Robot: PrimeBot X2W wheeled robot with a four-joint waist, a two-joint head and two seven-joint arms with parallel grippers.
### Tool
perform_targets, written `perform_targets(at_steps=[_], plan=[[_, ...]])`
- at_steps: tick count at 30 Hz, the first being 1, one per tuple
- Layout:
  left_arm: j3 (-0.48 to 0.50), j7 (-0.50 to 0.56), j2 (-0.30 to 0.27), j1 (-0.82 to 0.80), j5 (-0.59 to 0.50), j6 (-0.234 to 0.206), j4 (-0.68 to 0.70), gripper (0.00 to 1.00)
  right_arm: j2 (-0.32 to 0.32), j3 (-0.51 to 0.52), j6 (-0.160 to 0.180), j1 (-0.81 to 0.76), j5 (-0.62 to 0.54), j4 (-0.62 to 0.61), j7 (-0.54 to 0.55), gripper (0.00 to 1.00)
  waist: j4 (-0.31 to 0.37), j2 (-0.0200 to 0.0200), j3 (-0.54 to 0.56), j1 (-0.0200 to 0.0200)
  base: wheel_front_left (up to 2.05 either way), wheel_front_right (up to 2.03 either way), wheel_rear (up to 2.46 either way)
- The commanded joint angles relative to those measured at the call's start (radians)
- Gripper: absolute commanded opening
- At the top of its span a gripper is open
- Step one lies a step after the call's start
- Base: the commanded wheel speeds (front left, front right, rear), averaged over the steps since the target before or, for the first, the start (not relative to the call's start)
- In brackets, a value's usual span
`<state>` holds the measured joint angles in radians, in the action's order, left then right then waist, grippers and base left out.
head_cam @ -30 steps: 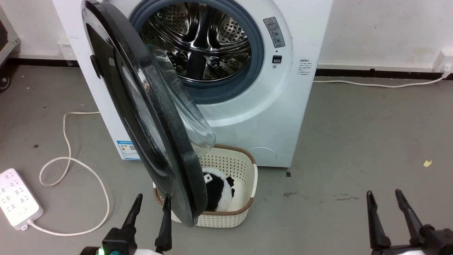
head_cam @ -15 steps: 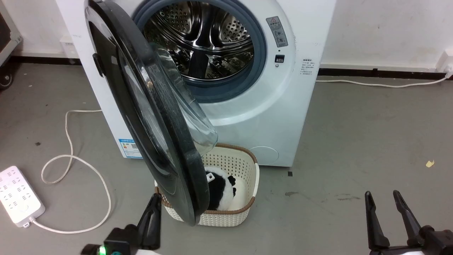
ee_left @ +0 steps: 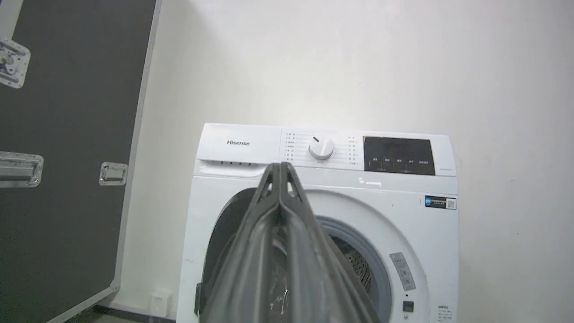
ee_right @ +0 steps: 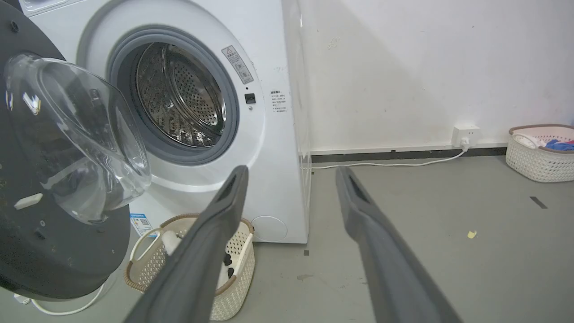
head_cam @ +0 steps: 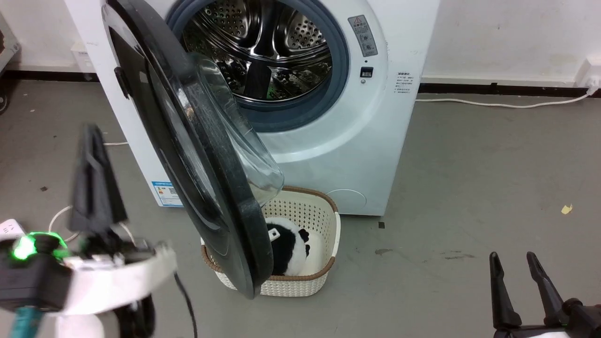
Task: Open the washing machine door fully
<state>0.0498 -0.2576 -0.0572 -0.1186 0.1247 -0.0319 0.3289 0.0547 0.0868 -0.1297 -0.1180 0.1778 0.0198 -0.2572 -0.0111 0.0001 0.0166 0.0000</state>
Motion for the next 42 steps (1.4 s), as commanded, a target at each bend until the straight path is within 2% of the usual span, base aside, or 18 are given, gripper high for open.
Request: perform_targets(at_steps=[1,6,14,18,26,32,42], plan=[[0.007,-0.004,-0.004,-0.048,0.005,-0.003,0.041,0.00,-0.004,0.000,-0.001,0.014,0.007,0.002,-0.004,1.00,0.004,-0.0001,0.001,0.0000,0.00,0.00,0.00],[-0.023,0.029,-0.015,-0.152,0.008,0.015,0.113,0.00,-0.004,-0.004,-0.001,0.022,0.020,0.011,-0.004,1.00,0.014,-0.0001,0.001,0.0000,0.00,0.00,0.00],[-0.179,0.175,-0.013,-0.165,-0.026,0.053,0.117,0.00,-0.004,-0.006,-0.001,0.027,0.034,0.021,-0.005,1.00,0.030,-0.0001,-0.006,0.0000,0.00,0.00,0.00],[-0.306,0.225,-0.002,-0.104,-0.002,0.055,0.058,0.00,-0.004,-0.004,-0.001,0.029,0.039,0.026,-0.005,1.00,0.036,-0.0001,-0.015,0.0000,0.00,0.00,0.00],[-0.418,0.257,0.004,-0.027,0.047,0.043,-0.086,0.00,-0.004,-0.004,-0.001,0.035,0.047,0.033,-0.005,1.00,0.037,-0.0001,-0.036,0.0000,0.00,0.00,0.00],[-0.423,0.240,0.005,-0.011,0.073,0.012,-0.240,0.00,-0.004,-0.002,-0.001,0.041,0.050,0.040,-0.005,1.00,0.033,-0.0001,-0.054,0.0000,0.00,0.00,0.00],[-0.383,0.179,0.004,-0.016,0.122,-0.008,-0.447,0.00,-0.005,-0.008,-0.001,0.044,0.053,0.051,-0.005,1.00,0.015,-0.0001,-0.058,0.0000,0.00,0.00,0.00]])
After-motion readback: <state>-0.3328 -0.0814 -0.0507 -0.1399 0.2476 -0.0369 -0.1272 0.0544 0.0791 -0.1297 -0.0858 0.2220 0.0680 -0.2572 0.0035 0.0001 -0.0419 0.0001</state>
